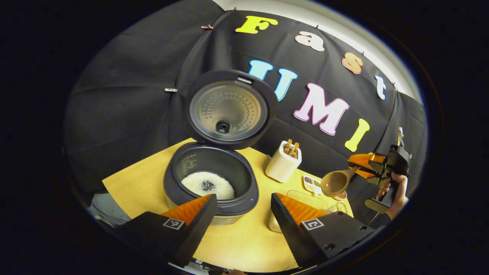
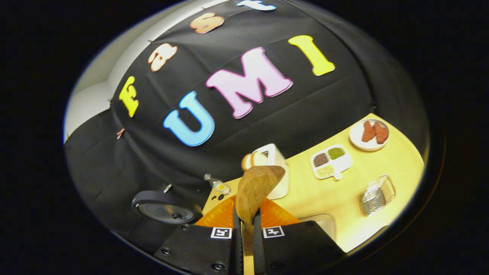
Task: Close the left gripper, press the button to open the rice cooker; take a wooden spoon from the chopstick holder with the right hand, scoop a spoonful of rice and pour it into the rice cooker, then put the wooden spoon back into the chopstick holder.
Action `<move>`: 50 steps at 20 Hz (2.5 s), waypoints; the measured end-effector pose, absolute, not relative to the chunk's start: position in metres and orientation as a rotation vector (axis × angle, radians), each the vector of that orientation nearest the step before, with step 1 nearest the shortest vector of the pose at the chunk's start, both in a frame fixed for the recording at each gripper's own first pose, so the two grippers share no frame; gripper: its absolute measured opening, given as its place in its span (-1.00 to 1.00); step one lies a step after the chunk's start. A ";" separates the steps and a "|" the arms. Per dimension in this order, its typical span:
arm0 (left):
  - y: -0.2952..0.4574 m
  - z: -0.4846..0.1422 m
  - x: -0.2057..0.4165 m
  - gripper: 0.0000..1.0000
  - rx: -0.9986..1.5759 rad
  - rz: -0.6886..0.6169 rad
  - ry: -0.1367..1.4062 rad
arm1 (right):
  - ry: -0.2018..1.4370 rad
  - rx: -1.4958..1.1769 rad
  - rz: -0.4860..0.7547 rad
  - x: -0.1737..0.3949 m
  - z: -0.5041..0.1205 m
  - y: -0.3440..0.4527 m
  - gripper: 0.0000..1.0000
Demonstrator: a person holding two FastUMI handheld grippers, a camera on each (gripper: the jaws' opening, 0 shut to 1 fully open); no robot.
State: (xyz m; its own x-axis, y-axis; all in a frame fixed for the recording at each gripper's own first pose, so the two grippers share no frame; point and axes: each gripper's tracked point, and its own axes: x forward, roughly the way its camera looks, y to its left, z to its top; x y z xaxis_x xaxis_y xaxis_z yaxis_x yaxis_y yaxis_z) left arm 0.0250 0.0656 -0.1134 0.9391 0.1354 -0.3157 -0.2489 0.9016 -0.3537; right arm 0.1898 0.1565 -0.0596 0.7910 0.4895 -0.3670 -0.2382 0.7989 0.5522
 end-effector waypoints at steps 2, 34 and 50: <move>0.052 -0.106 0.034 0.91 -0.389 0.193 0.280 | 0.493 0.535 0.349 0.207 -0.053 0.125 -0.70; 0.037 -0.010 0.031 0.91 -0.130 0.576 0.131 | 0.570 0.353 0.086 0.268 -0.221 -0.045 -0.59; 0.152 0.102 0.105 0.84 0.088 0.489 -0.184 | 0.476 0.162 0.071 0.177 -0.157 -0.050 0.97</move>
State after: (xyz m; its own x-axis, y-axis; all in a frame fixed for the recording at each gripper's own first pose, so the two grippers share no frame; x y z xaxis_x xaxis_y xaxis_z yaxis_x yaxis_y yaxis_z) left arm 0.1055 0.1520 0.1021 0.8666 0.4585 0.1970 -0.4744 0.8794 0.0402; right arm 0.1770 -0.0499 -0.1574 0.8865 0.1057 -0.4506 -0.0302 0.9847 0.1716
